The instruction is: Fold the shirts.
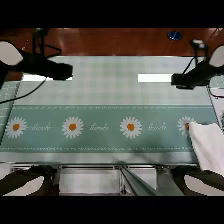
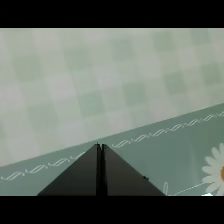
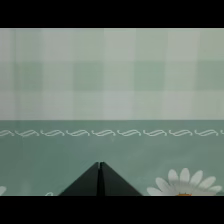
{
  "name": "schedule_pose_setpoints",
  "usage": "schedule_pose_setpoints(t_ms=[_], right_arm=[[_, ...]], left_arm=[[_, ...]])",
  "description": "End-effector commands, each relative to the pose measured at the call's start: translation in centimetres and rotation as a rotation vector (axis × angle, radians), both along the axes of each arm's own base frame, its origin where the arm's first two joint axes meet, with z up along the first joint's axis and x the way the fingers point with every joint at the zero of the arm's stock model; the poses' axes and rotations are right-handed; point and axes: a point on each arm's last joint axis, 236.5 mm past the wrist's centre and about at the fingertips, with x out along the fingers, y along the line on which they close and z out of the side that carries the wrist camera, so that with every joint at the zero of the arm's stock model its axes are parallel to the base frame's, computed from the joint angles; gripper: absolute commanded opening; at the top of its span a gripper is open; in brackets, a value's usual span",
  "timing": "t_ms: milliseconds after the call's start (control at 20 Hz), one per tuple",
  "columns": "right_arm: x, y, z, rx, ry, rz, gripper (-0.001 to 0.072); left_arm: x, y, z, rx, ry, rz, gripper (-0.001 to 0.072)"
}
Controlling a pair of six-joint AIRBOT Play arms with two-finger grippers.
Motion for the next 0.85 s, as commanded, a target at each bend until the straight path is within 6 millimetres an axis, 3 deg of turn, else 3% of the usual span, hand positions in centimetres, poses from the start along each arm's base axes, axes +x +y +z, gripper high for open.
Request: schedule_pose_setpoints(t_ms=[0, 800], right_arm=[[-0.76, -0.19, -3.4, -0.106, 0.073, 0.024, 0.0029], [-0.62, -0.15, -3.23, -0.104, 0.063, 0.024, 0.0029]], left_arm=[[-0.38, 1.41, -3.08, 0.068, 0.051, 0.038, 0.0017], [-0.75, 1.43, -3.49, 0.075, 0.075, 0.03, 0.0017]])
